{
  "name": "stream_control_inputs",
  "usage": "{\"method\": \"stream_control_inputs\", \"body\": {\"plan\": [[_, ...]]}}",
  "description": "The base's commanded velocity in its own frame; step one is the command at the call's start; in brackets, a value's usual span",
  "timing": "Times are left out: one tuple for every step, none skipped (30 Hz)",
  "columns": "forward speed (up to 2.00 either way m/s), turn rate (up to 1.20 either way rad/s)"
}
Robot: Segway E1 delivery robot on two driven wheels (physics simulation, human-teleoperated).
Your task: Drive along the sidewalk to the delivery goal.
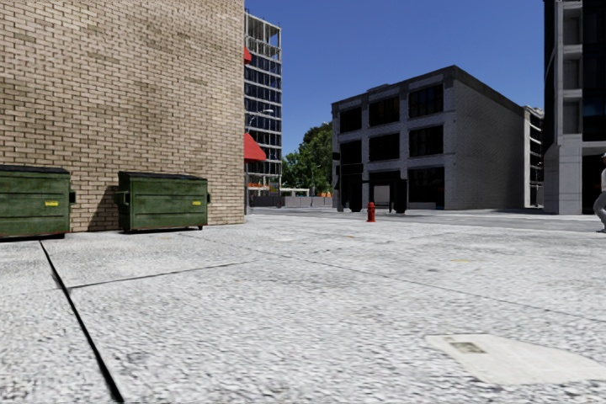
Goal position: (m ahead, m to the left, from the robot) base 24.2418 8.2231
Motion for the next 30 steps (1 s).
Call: {"method": "stream_control_inputs", "body": {"plan": [[2.00,0.00],[2.00,0.00],[2.00,0.00],[2.00,0.00],[2.00,0.00],[2.00,0.00],[2.00,0.00],[2.00,0.00],[2.00,0.00],[2.00,0.00],[2.00,0.00],[2.00,0.00],[2.00,0.00],[2.00,0.00],[2.00,0.00],[2.00,0.00],[2.00,0.00],[2.00,0.00],[2.00,0.00],[2.00,0.00],[2.00,0.00],[2.00,0.00],[2.00,0.00],[2.00,0.00],[2.00,0.00],[2.00,0.00],[2.00,0.00],[2.00,0.00],[2.00,0.00],[2.00,0.00]]}}
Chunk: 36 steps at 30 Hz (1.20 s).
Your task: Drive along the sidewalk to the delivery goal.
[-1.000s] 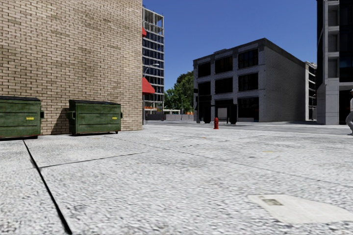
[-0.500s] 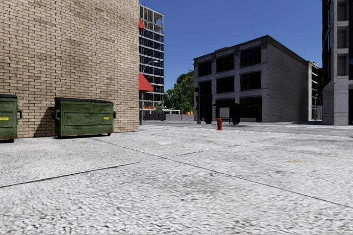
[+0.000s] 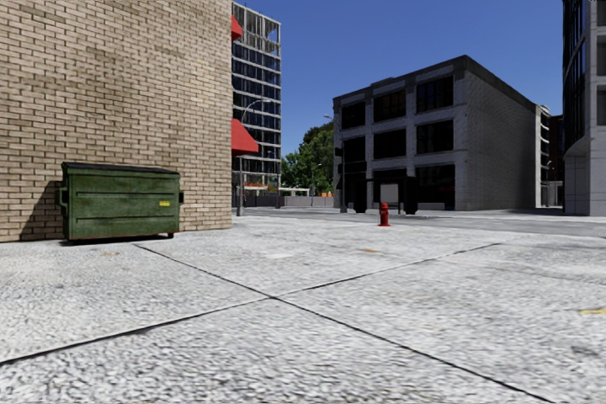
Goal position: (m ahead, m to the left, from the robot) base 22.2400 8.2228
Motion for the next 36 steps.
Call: {"method": "stream_control_inputs", "body": {"plan": [[2.00,0.00],[2.00,0.00],[2.00,0.00],[2.00,0.00],[2.00,0.00],[2.00,0.00],[2.00,0.00],[2.00,0.00],[2.00,0.00],[2.00,0.00],[2.00,0.00],[2.00,0.00],[2.00,0.00],[2.00,0.00],[2.00,0.00],[2.00,0.00],[2.00,0.00],[2.00,0.00],[2.00,0.00],[2.00,0.00],[2.00,0.00],[2.00,0.00],[2.00,0.00],[2.00,0.00],[2.00,0.00],[2.00,0.00],[2.00,0.00],[2.00,0.00],[2.00,0.00],[2.00,0.00],[2.00,0.00],[2.00,0.00],[2.00,0.00],[2.00,0.00],[2.00,0.00],[2.00,0.00]]}}
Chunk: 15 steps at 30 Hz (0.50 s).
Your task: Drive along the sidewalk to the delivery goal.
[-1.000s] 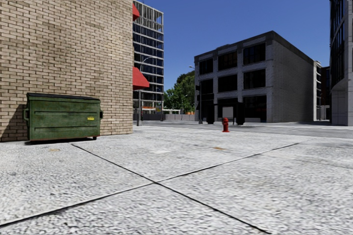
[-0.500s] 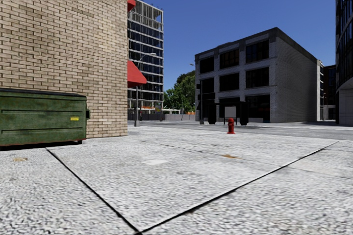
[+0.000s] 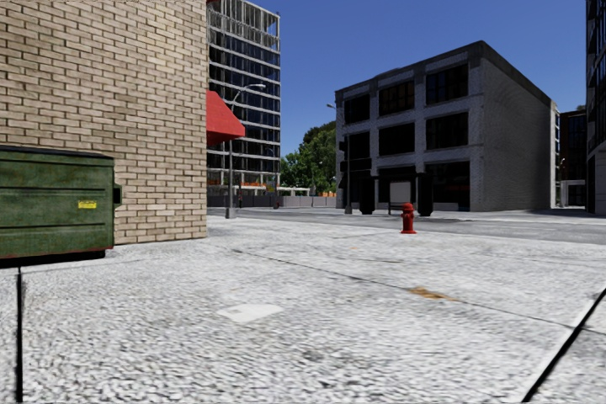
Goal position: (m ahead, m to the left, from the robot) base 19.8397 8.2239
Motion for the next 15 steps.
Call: {"method": "stream_control_inputs", "body": {"plan": [[2.00,0.00],[2.00,0.00],[2.00,0.00],[2.00,0.00],[2.00,0.00],[2.00,0.00],[2.00,0.00],[2.00,0.00],[2.00,0.00],[2.00,0.00],[2.00,0.00],[2.00,0.00],[2.00,0.00],[2.00,0.00],[2.00,0.00]]}}
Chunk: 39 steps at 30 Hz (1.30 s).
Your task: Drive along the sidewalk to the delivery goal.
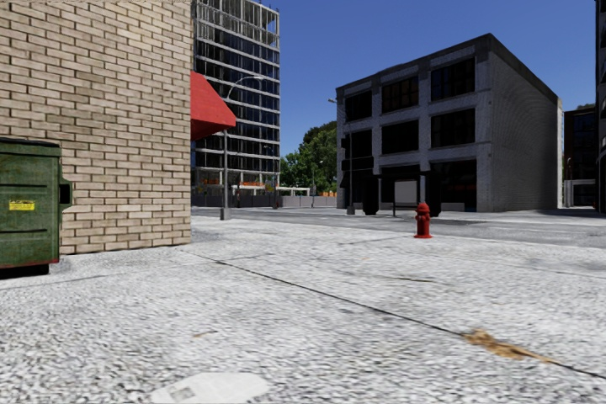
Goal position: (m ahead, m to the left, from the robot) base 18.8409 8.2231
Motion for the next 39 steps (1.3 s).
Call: {"method": "stream_control_inputs", "body": {"plan": [[2.00,0.00],[2.00,0.00],[2.00,0.00],[2.00,0.00],[2.00,0.00],[2.00,0.00],[2.00,0.00],[2.00,0.00],[2.00,0.00],[2.00,0.00],[2.00,0.00],[2.00,0.00],[2.00,0.00],[2.00,0.00],[2.00,0.00],[2.00,0.00],[2.00,0.00],[2.00,0.00],[2.00,0.00],[2.00,0.00],[2.00,0.00],[2.00,0.00],[2.00,0.00],[2.00,0.00],[2.00,0.00],[2.00,0.00],[2.00,0.00],[2.00,0.00],[2.00,0.00],[2.00,0.00],[2.00,0.00],[2.00,0.00],[2.00,0.00],[2.00,0.00],[2.00,0.00],[2.00,0.00],[2.00,0.00],[2.00,0.00],[2.00,0.00]]}}
